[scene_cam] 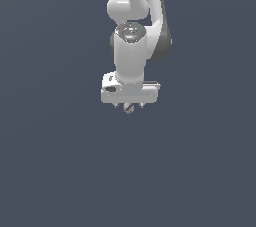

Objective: Pick up the object and move it to a goal position.

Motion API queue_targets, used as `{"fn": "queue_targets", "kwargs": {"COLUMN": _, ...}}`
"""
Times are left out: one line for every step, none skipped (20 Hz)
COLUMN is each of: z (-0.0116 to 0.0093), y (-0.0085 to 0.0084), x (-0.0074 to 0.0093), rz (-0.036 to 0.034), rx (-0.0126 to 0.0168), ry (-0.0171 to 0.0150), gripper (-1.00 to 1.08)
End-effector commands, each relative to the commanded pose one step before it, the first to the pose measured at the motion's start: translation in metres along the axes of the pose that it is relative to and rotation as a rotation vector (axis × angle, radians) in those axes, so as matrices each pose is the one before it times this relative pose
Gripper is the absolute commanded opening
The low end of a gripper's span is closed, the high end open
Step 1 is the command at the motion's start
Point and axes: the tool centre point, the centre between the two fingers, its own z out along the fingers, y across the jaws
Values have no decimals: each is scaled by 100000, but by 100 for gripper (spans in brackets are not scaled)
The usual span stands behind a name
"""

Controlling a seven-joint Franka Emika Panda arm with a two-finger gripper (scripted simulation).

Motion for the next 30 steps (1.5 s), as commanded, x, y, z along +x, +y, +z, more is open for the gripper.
{"fn": "queue_targets", "kwargs": {"z": 0, "y": 1, "x": 0, "rz": 0, "rx": 0, "ry": 0, "gripper": 100}}
{"fn": "queue_targets", "kwargs": {"z": 1, "y": 29, "x": -8, "rz": 94, "rx": 3, "ry": -25, "gripper": 100}}
{"fn": "queue_targets", "kwargs": {"z": 5, "y": 89, "x": -24, "rz": 282, "rx": 13, "ry": -77, "gripper": 100}}
{"fn": "queue_targets", "kwargs": {"z": 8, "y": 147, "x": -40, "rz": 466, "rx": 21, "ry": -127, "gripper": 100}}
{"fn": "queue_targets", "kwargs": {"z": 12, "y": 209, "x": -56, "rz": 652, "rx": 30, "ry": -179, "gripper": 100}}
{"fn": "queue_targets", "kwargs": {"z": 16, "y": 264, "x": -71, "rz": 822, "rx": 38, "ry": -227, "gripper": 100}}
{"fn": "queue_targets", "kwargs": {"z": 20, "y": 316, "x": -86, "rz": 974, "rx": 45, "ry": -273, "gripper": 100}}
{"fn": "queue_targets", "kwargs": {"z": 21, "y": 294, "x": -80, "rz": 890, "rx": 42, "ry": -254, "gripper": 100}}
{"fn": "queue_targets", "kwargs": {"z": 20, "y": 234, "x": -64, "rz": 688, "rx": 33, "ry": -202, "gripper": 100}}
{"fn": "queue_targets", "kwargs": {"z": 17, "y": 171, "x": -49, "rz": 485, "rx": 24, "ry": -148, "gripper": 100}}
{"fn": "queue_targets", "kwargs": {"z": 14, "y": 111, "x": -33, "rz": 293, "rx": 15, "ry": -97, "gripper": 100}}
{"fn": "queue_targets", "kwargs": {"z": 10, "y": 51, "x": -18, "rz": 111, "rx": 7, "ry": -45, "gripper": 100}}
{"fn": "queue_targets", "kwargs": {"z": 7, "y": 24, "x": 1, "rz": 0, "rx": 0, "ry": 0, "gripper": 100}}
{"fn": "queue_targets", "kwargs": {"z": -12, "y": -83, "x": 17, "rz": -175, "rx": -9, "ry": 53, "gripper": 100}}
{"fn": "queue_targets", "kwargs": {"z": 0, "y": -46, "x": 28, "rz": 0, "rx": 0, "ry": 0, "gripper": 100}}
{"fn": "queue_targets", "kwargs": {"z": -42, "y": 0, "x": 9, "rz": 131, "rx": -3, "ry": 43, "gripper": 100}}
{"fn": "queue_targets", "kwargs": {"z": -2, "y": -3, "x": -3, "rz": 0, "rx": 0, "ry": 0, "gripper": 100}}
{"fn": "queue_targets", "kwargs": {"z": 24, "y": 23, "x": -15, "rz": -97, "rx": 0, "ry": -14, "gripper": 100}}
{"fn": "queue_targets", "kwargs": {"z": 41, "y": 3, "x": -29, "rz": -267, "rx": -3, "ry": -11, "gripper": 100}}
{"fn": "queue_targets", "kwargs": {"z": 58, "y": -1, "x": -40, "rz": -408, "rx": -5, "ry": -9, "gripper": 100}}
{"fn": "queue_targets", "kwargs": {"z": 76, "y": -2, "x": -52, "rz": -544, "rx": -7, "ry": -8, "gripper": 100}}
{"fn": "queue_targets", "kwargs": {"z": 95, "y": -4, "x": -65, "rz": -683, "rx": -9, "ry": -9, "gripper": 100}}
{"fn": "queue_targets", "kwargs": {"z": 113, "y": -9, "x": -78, "rz": -826, "rx": -10, "ry": -9, "gripper": 100}}
{"fn": "queue_targets", "kwargs": {"z": 131, "y": -13, "x": -90, "rz": -964, "rx": -12, "ry": -10, "gripper": 100}}
{"fn": "queue_targets", "kwargs": {"z": 148, "y": -14, "x": -103, "rz": -1090, "rx": -13, "ry": -11, "gripper": 100}}
{"fn": "queue_targets", "kwargs": {"z": 165, "y": -18, "x": -116, "rz": -1216, "rx": -13, "ry": -13, "gripper": 100}}
{"fn": "queue_targets", "kwargs": {"z": 184, "y": -19, "x": -130, "rz": -1349, "rx": -13, "ry": -16, "gripper": 100}}
{"fn": "queue_targets", "kwargs": {"z": 200, "y": -23, "x": -144, "rz": -1478, "rx": -13, "ry": -19, "gripper": 100}}
{"fn": "queue_targets", "kwargs": {"z": 216, "y": -28, "x": -157, "rz": -1604, "rx": -12, "ry": -20, "gripper": 100}}
{"fn": "queue_targets", "kwargs": {"z": 233, "y": -36, "x": -171, "rz": -1745, "rx": -12, "ry": -21, "gripper": 100}}
